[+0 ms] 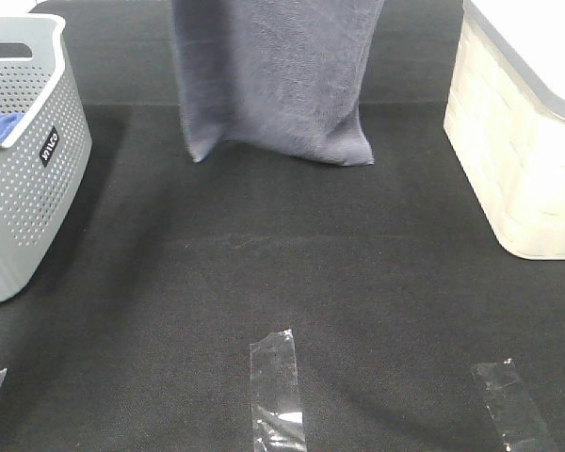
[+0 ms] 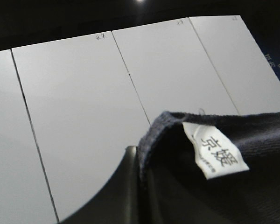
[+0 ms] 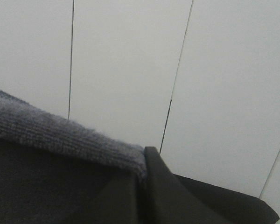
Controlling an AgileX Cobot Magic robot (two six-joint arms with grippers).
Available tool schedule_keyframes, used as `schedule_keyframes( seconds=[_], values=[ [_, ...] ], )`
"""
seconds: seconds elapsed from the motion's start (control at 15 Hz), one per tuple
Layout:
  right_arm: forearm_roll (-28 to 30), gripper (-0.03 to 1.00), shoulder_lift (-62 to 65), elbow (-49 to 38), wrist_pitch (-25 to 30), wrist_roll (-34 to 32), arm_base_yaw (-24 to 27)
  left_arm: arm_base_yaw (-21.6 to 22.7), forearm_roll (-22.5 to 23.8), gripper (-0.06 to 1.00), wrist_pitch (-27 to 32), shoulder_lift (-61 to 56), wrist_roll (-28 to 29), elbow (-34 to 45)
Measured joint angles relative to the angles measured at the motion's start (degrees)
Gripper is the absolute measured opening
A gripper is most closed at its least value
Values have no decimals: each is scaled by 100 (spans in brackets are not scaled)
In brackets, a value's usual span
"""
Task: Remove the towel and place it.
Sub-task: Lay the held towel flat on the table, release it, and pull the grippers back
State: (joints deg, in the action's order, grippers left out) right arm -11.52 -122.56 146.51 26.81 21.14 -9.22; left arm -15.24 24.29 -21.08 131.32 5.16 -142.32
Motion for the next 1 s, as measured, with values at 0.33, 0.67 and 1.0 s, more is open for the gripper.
schedule_keyframes(
  seconds=[0.33, 0.67, 1.0],
  values=[
    [-109, 0, 0, 0, 1089, 6, 0, -80, -57, 0, 2246, 46, 401, -6],
    [-212, 0, 0, 0, 4165, -218, 0, -739, -418, 0, 6950, -309, 516, 0],
    [-218, 0, 384, -699, 4286, -1094, 0, -974, -642, 0, 8812, -539, 413, 0]
  ],
)
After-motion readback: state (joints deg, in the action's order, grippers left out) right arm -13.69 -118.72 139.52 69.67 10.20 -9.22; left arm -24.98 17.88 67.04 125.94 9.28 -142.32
